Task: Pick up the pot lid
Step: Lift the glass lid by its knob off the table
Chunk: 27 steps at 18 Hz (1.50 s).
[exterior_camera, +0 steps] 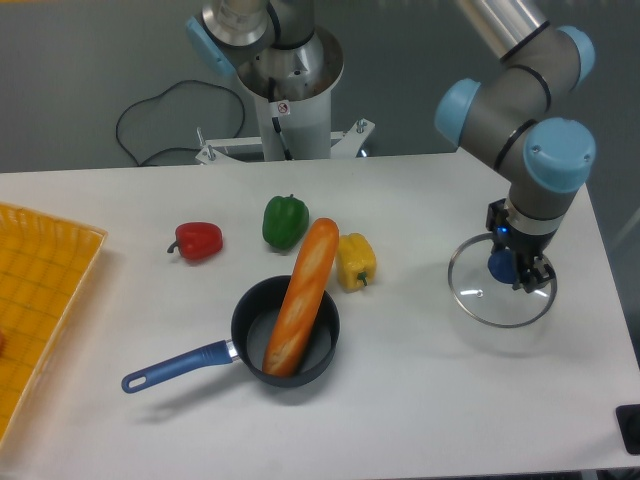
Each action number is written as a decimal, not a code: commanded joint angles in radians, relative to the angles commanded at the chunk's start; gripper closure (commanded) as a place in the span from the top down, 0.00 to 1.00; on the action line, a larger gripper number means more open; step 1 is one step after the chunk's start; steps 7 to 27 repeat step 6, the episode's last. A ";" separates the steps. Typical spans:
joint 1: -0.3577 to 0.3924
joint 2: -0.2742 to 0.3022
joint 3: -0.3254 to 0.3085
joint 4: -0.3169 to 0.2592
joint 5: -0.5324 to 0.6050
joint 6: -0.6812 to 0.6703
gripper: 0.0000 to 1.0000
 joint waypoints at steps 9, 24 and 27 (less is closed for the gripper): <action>-0.008 0.005 0.008 -0.018 0.017 -0.008 0.21; -0.008 0.005 0.008 -0.018 0.017 -0.008 0.21; -0.008 0.005 0.008 -0.018 0.017 -0.008 0.21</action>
